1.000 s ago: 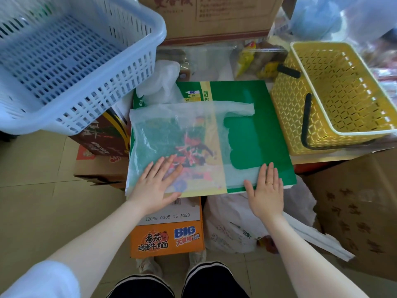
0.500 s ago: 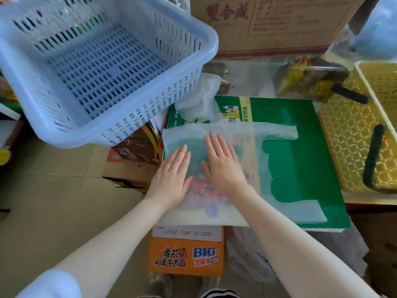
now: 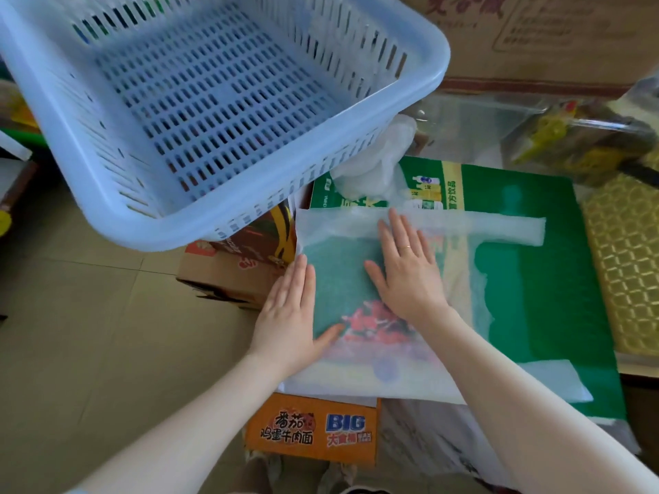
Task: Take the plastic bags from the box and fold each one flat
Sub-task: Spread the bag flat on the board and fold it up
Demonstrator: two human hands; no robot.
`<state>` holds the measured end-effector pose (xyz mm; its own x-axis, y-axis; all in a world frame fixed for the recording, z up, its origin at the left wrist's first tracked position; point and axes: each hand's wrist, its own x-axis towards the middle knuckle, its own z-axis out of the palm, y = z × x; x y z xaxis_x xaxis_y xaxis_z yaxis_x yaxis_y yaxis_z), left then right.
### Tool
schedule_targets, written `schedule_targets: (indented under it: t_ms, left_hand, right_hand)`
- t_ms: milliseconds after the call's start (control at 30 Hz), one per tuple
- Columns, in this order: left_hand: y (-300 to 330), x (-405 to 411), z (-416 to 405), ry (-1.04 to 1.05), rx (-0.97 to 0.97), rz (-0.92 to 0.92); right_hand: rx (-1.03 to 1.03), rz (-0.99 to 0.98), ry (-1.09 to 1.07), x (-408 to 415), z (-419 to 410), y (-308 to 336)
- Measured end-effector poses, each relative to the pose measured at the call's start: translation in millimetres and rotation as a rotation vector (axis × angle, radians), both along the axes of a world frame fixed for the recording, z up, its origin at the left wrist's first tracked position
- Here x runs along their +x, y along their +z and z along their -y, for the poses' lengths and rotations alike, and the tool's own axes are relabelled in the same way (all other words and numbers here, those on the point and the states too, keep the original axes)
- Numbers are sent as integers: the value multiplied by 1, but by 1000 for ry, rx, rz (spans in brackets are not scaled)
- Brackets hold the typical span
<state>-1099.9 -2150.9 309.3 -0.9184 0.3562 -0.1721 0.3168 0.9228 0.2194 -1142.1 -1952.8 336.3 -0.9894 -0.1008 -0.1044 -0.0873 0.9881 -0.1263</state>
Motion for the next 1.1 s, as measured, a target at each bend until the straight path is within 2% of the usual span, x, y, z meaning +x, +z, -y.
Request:
schedule_targets:
  t_ms: [67, 133, 267, 400, 467, 533, 633, 700, 800, 933, 1000, 1100]
  left_hand:
    - [0, 1, -1, 10, 36, -25]
    - [0, 1, -2, 19, 54, -23]
    - [5, -2, -2, 29, 111, -58]
    - [19, -23, -6, 232, 447, -50]
    - [24, -39, -12, 327, 572, -63]
    - [30, -56, -17, 437, 666, 26]
    - [35, -72, -18, 647, 779, 200]
    - [36, -74, -16, 696, 810, 217]
    - [39, -74, -19, 696, 845, 269]
    - [53, -75, -26, 710, 1141, 431]
    - [56, -73, -27, 703, 1178, 415]
    - [62, -67, -28, 699, 1224, 395]
  right_hand:
    - [-30, -40, 126, -11, 22, 3]
    - [-38, 8, 185, -24, 39, 0]
    - [-84, 48, 150, -39, 44, -9]
    - [-173, -153, -28, -52, 31, -2]
    - [-98, -85, -42, -64, 24, 6]
    - [-59, 32, 4, -73, 19, 13]
    - [-214, 100, 95, -77, 14, 23]
    - [-293, 5, 159, -70, 10, 27]
    - [-277, -180, 234, -56, 3, 29]
    - [-252, -305, 236, -44, 3, 31]
    - [-339, -261, 209, -41, 3, 34]
    - [-491, -65, 214, -43, 3, 42]
